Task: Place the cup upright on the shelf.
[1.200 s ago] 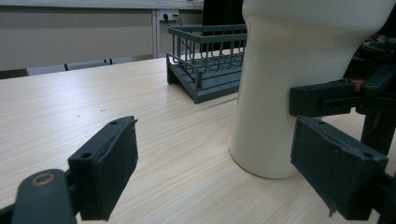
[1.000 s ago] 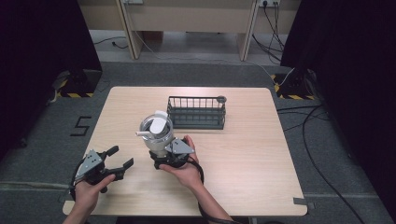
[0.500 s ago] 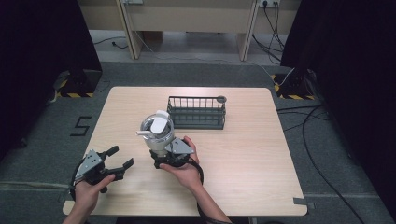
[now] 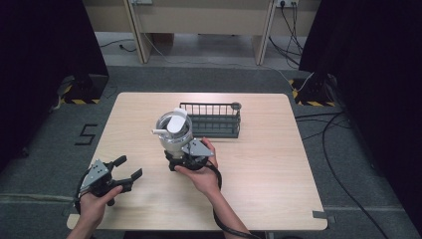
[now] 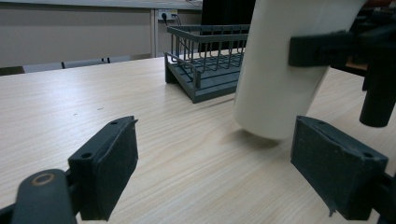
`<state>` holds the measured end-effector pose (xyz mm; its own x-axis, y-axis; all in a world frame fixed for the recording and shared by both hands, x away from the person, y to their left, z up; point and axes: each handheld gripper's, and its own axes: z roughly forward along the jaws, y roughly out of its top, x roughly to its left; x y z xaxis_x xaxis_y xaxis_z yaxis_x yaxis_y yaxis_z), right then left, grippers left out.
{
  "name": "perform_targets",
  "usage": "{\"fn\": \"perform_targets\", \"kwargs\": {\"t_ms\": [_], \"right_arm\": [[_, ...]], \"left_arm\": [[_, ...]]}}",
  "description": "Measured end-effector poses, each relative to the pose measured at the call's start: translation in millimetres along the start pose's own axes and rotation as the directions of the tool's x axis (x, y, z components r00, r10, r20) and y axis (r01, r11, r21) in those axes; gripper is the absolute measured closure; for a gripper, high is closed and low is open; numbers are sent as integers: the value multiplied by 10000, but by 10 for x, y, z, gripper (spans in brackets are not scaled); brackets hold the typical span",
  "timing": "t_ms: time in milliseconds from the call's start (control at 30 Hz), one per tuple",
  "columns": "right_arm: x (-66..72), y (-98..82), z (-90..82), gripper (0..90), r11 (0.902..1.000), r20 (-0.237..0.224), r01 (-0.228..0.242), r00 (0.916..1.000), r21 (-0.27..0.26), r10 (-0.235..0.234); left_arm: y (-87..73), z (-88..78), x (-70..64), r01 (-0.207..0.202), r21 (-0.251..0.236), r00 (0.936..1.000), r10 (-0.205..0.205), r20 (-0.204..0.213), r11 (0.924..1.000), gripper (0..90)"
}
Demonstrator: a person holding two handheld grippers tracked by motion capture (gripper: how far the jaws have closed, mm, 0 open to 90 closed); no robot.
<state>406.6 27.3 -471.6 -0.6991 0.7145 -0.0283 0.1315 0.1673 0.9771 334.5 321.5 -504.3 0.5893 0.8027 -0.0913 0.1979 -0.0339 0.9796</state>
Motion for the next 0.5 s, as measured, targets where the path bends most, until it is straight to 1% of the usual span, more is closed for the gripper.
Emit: {"fn": "perform_targets", "kwargs": {"t_ms": [100, 233, 267, 300, 367, 467, 500], "right_arm": [[-48, 67, -11, 114, 9999, 124, 106, 9999, -55, -105], [-100, 134, -22, 114, 10000, 258, 44, 9997, -7, -44], [-117, 149, -21, 114, 9999, 279, 102, 9996, -36, -101], [-125, 164, -23, 114, 10000, 311, 42, 9995, -31, -41], [-140, 182, -23, 114, 10000, 337, 79, 9994, -42, -78], [-200, 245, -27, 114, 9999, 457, -40, 9989, -123, 45], [-218, 261, -28, 114, 9999, 493, -12, 9988, -159, 20]], "left_arm": [[1, -1, -1, -19, 19, 10000, 19, 1, 10000, 143], [1, -1, -1, -5, -11, 10000, 5, -4, 10000, 143], [1, -1, -1, -2, -5, 10000, 2, 0, 10000, 143], [1, 0, 0, -9, 7, 10000, 9, 1, 10000, 143], [0, 0, -1, -11, 12, 10000, 11, 0, 10000, 143], [0, 1, -1, -3, 14, 10000, 3, 0, 10000, 143], [0, 0, -1, 2, 11, 10000, -2, 0, 10000, 143]]}}
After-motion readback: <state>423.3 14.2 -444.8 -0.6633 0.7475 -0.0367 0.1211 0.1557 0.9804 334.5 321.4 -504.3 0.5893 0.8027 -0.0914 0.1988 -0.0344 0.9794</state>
